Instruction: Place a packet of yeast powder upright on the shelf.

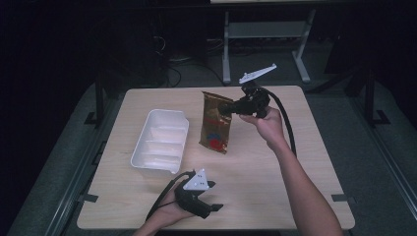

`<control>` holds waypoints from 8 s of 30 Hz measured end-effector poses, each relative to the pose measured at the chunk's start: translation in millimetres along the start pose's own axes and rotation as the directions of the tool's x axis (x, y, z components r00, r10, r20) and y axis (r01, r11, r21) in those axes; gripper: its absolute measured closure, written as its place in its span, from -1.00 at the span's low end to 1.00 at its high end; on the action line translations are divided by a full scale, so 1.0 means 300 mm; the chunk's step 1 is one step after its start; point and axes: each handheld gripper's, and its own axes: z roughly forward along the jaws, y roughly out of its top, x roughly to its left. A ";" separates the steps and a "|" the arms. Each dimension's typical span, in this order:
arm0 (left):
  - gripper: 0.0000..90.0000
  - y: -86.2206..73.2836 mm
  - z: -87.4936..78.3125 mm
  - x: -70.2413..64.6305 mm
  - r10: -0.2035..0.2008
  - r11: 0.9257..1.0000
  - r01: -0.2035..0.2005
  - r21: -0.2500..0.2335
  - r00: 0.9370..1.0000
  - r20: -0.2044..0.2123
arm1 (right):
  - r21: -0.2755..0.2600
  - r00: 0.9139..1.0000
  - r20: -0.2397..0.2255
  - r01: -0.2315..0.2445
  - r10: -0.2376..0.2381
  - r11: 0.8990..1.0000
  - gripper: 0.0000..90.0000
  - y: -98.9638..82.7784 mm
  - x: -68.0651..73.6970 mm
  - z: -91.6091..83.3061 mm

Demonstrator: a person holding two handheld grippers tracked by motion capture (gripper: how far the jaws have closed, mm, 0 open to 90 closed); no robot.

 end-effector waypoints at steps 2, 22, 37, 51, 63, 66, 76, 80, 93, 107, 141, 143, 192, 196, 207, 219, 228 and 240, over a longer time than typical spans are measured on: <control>-0.44 0.000 -0.004 0.000 -0.002 1.000 0.002 -0.006 1.000 -0.001 | -0.003 1.000 -0.004 0.003 -0.003 1.000 0.91 0.002 -0.002 0.004; -0.45 -0.006 -0.022 0.000 -0.002 1.000 0.002 -0.018 1.000 0.000 | 0.005 0.998 -0.040 0.044 -0.043 0.999 0.91 0.105 0.041 0.107; -0.45 -0.011 -0.023 -0.001 -0.001 1.000 0.001 -0.004 1.000 0.000 | 0.004 0.995 -0.065 0.074 -0.074 0.997 0.91 0.174 0.087 0.170; -0.45 -0.014 -0.033 -0.002 -0.001 1.000 0.001 -0.012 1.000 -0.007 | 0.015 0.989 -0.097 0.112 -0.110 0.994 0.91 0.233 0.131 0.278; -0.45 -0.013 -0.043 -0.006 0.004 1.000 -0.005 -0.023 1.000 -0.012 | 0.037 0.985 -0.127 0.122 -0.116 0.992 0.91 0.244 0.136 0.386; -0.45 -0.014 -0.042 -0.006 0.003 1.000 -0.003 -0.022 1.000 -0.011 | 0.041 0.985 -0.130 0.119 -0.113 0.992 0.91 0.247 0.138 0.404; -0.45 -0.014 -0.046 -0.001 0.004 1.000 -0.004 -0.025 1.000 -0.013 | 0.051 0.983 -0.134 0.130 -0.122 0.990 0.90 0.242 0.137 0.453; -0.45 -0.015 -0.050 0.003 0.001 0.999 -0.001 -0.032 1.000 -0.017 | 0.046 0.983 -0.133 0.135 -0.128 0.990 0.90 0.238 0.135 0.466; -0.45 -0.020 -0.045 0.000 -0.001 1.000 0.000 -0.021 1.000 -0.013 | 0.058 0.981 -0.150 0.134 -0.124 0.989 0.90 0.226 0.119 0.530; -0.44 -0.020 -0.054 0.006 -0.008 1.000 0.007 -0.029 1.000 -0.020 | 0.064 0.979 -0.168 0.127 -0.114 0.990 0.90 0.200 0.110 0.569; -0.44 -0.023 -0.055 0.012 -0.011 1.000 0.011 -0.026 1.000 -0.014 | 0.095 0.978 -0.191 0.097 -0.077 0.991 0.87 0.148 0.082 0.621; -0.44 -0.022 -0.054 0.012 -0.011 1.000 0.010 -0.027 1.000 -0.014 | 0.098 0.977 -0.198 0.097 -0.076 0.990 0.86 0.145 0.080 0.627; -0.45 -0.028 -0.058 0.028 -0.030 0.999 0.030 -0.025 0.999 -0.024 | 0.095 0.985 -0.166 -0.018 0.034 0.995 -0.04 0.041 0.010 0.520; -0.45 -0.029 -0.057 0.028 -0.030 0.999 0.029 -0.023 0.999 -0.022 | 0.074 0.986 -0.165 -0.025 0.037 0.997 -0.04 0.027 0.003 0.479; -0.45 -0.032 -0.059 0.036 -0.040 0.999 0.039 -0.022 0.999 -0.020 | 0.049 0.991 -0.132 -0.020 0.026 0.999 -0.06 -0.020 -0.012 0.368; -0.45 -0.036 -0.054 0.041 -0.047 0.999 0.047 -0.020 0.999 -0.018 | 0.032 0.994 -0.099 -0.046 0.049 0.998 -0.12 -0.084 -0.036 0.246; -0.45 -0.037 -0.056 0.046 -0.056 0.998 0.055 -0.019 0.998 -0.019 | 0.022 0.996 -0.065 -0.063 0.064 0.998 -0.15 -0.144 -0.049 0.160; -0.45 -0.037 -0.057 0.051 -0.071 0.997 0.070 -0.029 0.997 -0.014 | 0.022 0.996 -0.038 -0.081 0.081 0.996 -0.15 -0.223 -0.043 0.085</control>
